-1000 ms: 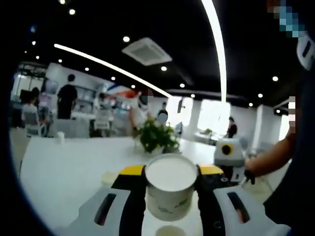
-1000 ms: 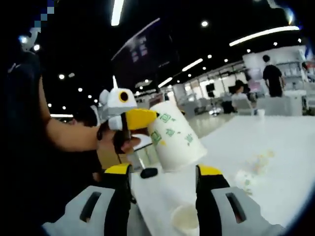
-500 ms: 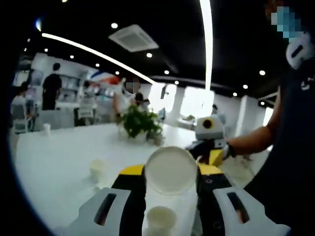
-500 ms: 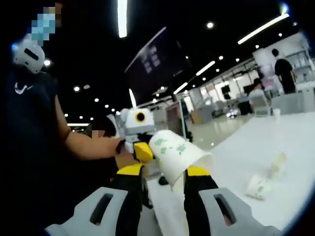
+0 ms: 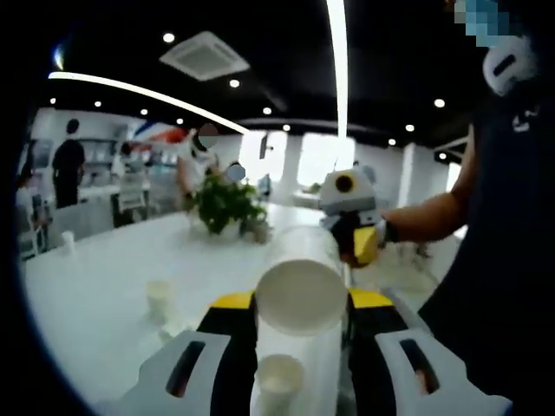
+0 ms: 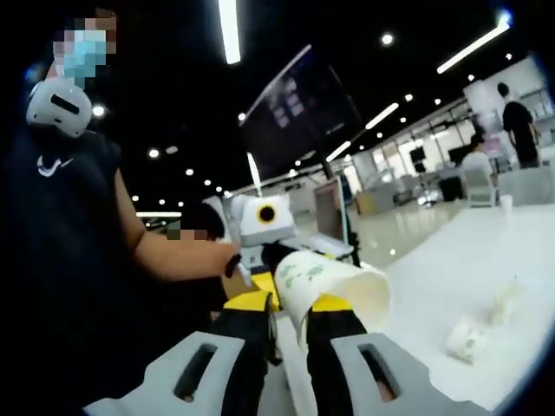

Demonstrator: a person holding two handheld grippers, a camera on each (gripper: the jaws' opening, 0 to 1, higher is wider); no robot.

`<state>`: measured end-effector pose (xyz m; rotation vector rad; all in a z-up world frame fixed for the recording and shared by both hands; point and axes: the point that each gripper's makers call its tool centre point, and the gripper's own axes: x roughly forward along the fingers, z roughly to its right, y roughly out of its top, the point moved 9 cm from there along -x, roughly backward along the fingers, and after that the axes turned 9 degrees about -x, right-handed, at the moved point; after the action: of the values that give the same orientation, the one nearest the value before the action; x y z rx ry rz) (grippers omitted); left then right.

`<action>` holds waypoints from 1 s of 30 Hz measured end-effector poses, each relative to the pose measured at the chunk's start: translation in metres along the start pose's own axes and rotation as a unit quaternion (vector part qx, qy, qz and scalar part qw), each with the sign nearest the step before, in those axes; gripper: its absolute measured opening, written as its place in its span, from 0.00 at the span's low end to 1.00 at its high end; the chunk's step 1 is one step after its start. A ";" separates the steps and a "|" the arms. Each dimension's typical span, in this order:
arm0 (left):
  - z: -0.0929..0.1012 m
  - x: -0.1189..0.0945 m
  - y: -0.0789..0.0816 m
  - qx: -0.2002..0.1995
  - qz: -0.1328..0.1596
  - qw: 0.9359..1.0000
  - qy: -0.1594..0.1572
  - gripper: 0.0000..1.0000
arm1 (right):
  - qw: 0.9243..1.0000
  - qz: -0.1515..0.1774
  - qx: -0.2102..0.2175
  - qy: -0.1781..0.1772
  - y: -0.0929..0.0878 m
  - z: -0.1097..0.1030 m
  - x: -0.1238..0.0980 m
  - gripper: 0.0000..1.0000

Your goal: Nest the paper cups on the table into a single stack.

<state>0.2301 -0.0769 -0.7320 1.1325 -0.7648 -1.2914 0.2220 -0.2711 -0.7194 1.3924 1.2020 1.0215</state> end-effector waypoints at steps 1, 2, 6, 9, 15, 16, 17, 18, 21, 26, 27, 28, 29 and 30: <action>0.000 0.000 0.000 0.000 0.001 1.000 -0.001 0.37 | 1.000 -0.001 -0.003 0.004 0.001 0.000 0.000 0.03; 0.000 0.000 0.001 0.000 0.004 1.000 0.000 0.37 | 1.000 -0.003 -0.004 0.012 0.001 0.000 0.001 0.02; 0.002 0.008 0.003 0.000 0.005 1.000 0.004 0.36 | 1.000 -0.004 -0.004 0.022 0.005 -0.007 -0.017 0.00; 0.001 0.014 0.004 -0.018 0.000 1.000 0.021 0.39 | 1.000 -0.007 -0.004 0.019 0.006 -0.005 -0.021 0.00; -0.007 0.012 0.012 -0.013 0.036 0.996 0.082 0.76 | 0.999 -0.035 -0.025 -0.005 0.016 0.000 -0.023 0.00; -0.007 0.011 0.012 -0.010 0.032 0.995 0.093 0.80 | 0.999 -0.041 -0.033 -0.010 0.017 0.001 -0.024 0.00; -0.007 0.011 0.011 -0.008 0.026 0.994 0.102 0.82 | 0.998 -0.041 -0.037 -0.013 0.020 0.001 -0.023 0.00; -0.010 0.008 0.009 -0.002 0.015 0.993 0.119 0.84 | 0.998 -0.042 -0.038 -0.018 0.024 0.001 -0.024 0.00; -0.014 0.005 0.003 0.013 -0.012 0.989 0.148 0.86 | 0.993 -0.080 -0.079 -0.040 0.033 0.004 -0.025 0.00; -0.012 -0.005 -0.015 0.008 -0.025 0.983 0.182 0.88 | 0.968 -0.179 -0.162 -0.060 0.053 0.001 -0.022 0.00; -0.012 -0.007 -0.018 0.005 -0.024 0.982 0.185 0.88 | 0.964 -0.193 -0.173 -0.059 0.056 0.000 -0.021 0.00; -0.010 -0.009 -0.021 0.003 -0.024 0.981 0.190 0.90 | 0.959 -0.210 -0.183 -0.057 0.060 -0.001 -0.020 0.00; -0.010 -0.011 -0.024 0.001 -0.024 0.981 0.193 0.91 | 0.955 -0.221 -0.190 -0.055 0.062 -0.002 -0.018 0.00; -0.009 -0.012 -0.025 0.000 -0.024 0.980 0.197 0.92 | 0.949 -0.237 -0.198 -0.055 0.064 -0.003 -0.017 0.00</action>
<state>0.2280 -0.0609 -0.7569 1.3608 -0.4457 -1.0587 0.2264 -0.2881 -0.6552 0.7825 1.1012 0.7751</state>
